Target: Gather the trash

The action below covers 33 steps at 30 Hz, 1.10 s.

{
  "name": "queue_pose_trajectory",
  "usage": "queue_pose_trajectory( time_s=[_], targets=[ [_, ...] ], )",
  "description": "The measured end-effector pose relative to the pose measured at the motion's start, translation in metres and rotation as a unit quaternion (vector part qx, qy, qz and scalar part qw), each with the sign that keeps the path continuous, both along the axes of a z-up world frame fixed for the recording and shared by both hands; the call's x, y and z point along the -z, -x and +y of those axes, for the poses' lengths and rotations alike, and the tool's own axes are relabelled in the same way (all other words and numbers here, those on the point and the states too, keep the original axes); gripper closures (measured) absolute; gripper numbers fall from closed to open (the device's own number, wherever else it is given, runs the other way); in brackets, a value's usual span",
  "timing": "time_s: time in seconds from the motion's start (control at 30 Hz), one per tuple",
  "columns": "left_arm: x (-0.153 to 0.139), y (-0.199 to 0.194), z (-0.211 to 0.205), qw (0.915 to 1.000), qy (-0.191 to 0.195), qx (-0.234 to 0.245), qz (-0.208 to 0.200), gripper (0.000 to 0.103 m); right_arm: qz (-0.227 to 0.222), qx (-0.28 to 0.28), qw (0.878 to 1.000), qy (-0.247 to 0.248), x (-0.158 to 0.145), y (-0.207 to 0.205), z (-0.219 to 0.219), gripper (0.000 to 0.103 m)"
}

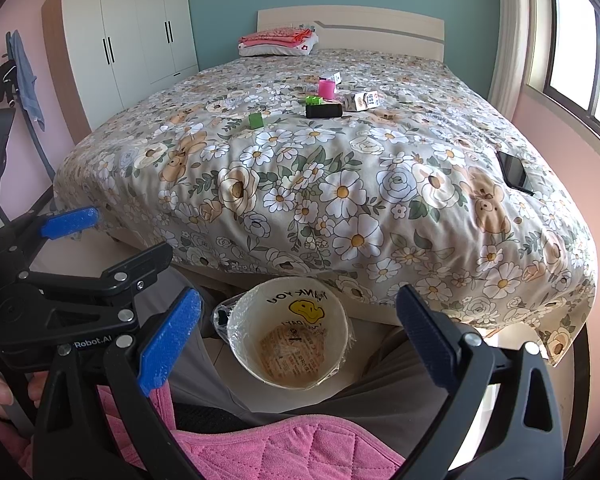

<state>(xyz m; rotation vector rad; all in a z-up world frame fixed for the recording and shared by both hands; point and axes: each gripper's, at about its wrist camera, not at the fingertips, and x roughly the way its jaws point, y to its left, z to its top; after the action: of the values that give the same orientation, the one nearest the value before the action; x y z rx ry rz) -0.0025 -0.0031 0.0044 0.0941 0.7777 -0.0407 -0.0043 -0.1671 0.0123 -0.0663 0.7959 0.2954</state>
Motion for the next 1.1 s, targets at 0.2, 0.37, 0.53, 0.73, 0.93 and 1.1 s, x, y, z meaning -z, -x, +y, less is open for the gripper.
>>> queue_pose_trajectory(
  time_s=[0.2,0.37,0.53,0.73,0.93,1.1],
  targets=[
    [0.000,0.000,0.000,1.0000,0.000,0.000,0.000,0.003,0.000,0.000,1.000,0.000,0.000,0.000,0.000,0.007],
    [0.000,0.000,0.000,1.0000,0.000,0.000,0.001,0.003,0.001,0.000,1.000,0.000,0.000,0.000,0.000,0.007],
    [0.002,0.001,0.000,1.0000,0.000,0.000,0.001,0.003,0.001,0.000,1.000,0.000,0.000,-0.001,-0.001,0.007],
    [0.006,-0.003,0.005,1.0000,0.006,-0.001,0.001,0.003,-0.006,-0.005,1.000,0.008,0.000,-0.004,0.003,0.007],
    [-0.006,-0.020,0.008,0.9998,0.012,0.010,-0.010,0.003,-0.028,-0.011,0.999,0.026,-0.015,-0.022,0.011,0.007],
    [-0.015,-0.050,0.016,0.9996,0.027,0.006,-0.003,0.003,-0.036,-0.019,0.999,0.033,-0.026,-0.051,0.013,0.007]
  ],
)
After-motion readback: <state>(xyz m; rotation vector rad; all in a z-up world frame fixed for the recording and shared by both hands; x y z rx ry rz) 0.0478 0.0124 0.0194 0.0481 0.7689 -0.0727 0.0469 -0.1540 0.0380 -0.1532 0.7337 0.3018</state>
